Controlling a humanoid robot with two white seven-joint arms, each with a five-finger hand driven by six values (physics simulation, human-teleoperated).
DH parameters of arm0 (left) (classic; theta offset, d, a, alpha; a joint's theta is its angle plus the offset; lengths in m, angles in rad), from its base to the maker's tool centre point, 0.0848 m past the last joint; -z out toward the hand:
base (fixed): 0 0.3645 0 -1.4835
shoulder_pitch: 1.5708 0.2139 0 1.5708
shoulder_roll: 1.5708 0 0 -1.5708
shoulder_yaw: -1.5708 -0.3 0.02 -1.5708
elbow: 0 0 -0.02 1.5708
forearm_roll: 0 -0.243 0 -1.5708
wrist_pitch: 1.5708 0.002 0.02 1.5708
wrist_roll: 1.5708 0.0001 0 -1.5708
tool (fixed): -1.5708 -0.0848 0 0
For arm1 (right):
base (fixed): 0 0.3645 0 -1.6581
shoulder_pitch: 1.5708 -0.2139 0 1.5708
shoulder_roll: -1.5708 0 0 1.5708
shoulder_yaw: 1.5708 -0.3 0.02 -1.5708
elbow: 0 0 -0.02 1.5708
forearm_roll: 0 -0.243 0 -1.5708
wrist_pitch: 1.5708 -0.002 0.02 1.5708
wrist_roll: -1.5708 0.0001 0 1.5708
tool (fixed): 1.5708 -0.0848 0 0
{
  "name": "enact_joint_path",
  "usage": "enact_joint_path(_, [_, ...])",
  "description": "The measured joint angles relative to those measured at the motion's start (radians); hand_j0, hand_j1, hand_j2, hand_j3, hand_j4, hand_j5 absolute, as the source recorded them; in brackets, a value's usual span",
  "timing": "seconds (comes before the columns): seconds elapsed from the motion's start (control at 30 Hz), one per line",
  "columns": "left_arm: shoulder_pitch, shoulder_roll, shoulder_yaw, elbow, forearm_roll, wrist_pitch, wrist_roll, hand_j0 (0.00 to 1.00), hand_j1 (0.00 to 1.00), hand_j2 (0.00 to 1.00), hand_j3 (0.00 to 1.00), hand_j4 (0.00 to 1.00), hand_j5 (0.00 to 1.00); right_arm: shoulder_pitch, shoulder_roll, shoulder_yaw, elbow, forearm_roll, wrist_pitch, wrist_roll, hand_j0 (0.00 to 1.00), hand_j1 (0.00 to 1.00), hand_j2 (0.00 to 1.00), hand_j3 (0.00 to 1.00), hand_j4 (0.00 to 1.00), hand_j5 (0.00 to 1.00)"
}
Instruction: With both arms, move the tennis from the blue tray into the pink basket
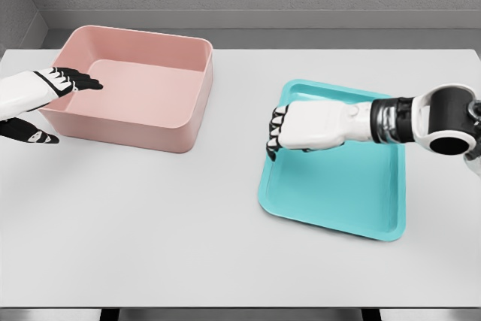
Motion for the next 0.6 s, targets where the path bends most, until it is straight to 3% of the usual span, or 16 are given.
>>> enact_joint_path(0.6, [0.0, 0.001, 0.0, 0.0, 0.0, 0.0, 0.0, 1.0, 1.0, 1.0, 1.0, 1.0, 1.0, -0.046, 0.055, 0.047, 0.0, 0.0, -0.01, -0.001, 0.57, 0.57, 0.57, 0.57, 0.57, 0.57])
